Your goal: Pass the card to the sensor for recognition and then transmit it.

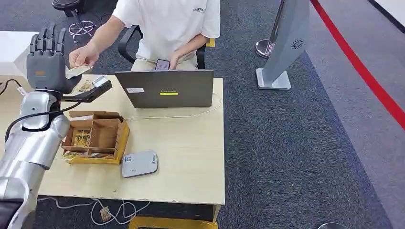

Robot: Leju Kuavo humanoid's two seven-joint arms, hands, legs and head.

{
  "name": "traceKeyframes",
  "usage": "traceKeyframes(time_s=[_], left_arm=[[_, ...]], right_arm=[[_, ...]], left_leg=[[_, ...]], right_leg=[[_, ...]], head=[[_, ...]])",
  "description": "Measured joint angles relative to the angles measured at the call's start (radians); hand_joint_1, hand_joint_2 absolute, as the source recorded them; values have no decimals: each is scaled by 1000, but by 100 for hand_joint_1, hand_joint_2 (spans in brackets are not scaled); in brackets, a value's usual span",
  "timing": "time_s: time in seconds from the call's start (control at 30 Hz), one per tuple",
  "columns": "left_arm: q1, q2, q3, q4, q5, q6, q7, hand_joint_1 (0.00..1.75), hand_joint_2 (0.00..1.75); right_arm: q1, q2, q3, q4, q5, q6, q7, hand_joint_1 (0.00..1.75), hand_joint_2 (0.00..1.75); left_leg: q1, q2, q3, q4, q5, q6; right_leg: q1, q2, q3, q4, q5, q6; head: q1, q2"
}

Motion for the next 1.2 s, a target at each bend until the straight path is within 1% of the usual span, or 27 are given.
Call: traceKeyframes(time_s=[0.3,0.53,0.67,0.93,1.1,1.2], left_arm=[[16,-1,0,19,48,2,-45,175,175],[19,-4,0,24,54,12,-48,175,175],[21,-6,0,26,59,15,-56,175,175],[23,-25,-1,26,72,-5,-56,175,175],[23,-30,-2,26,73,-6,-56,175,175],[23,-37,-5,26,103,-13,-62,175,175]], right_arm=[[0,0,2,0,-10,6,0,0,0],[1,0,2,0,-15,6,0,0,0],[2,0,2,0,-8,6,12,0,0],[2,0,2,0,-2,7,21,0,0],[2,0,2,0,0,7,21,0,0],[2,0,2,0,0,7,21,0,0]], left_leg=[[0,0,0,0,0,0],[0,0,0,0,0,0],[0,0,0,0,0,0],[0,0,0,0,0,0],[0,0,0,0,0,0],[0,0,0,0,0,0]], right_leg=[[0,0,-1,0,0,0],[0,0,-1,0,0,0],[0,0,-1,0,0,0],[0,0,-1,0,0,0],[0,0,-1,0,0,0],[0,0,-1,0,0,0]], head=[[0,0],[0,0],[0,0],[0,0],[0,0],[0,0]])
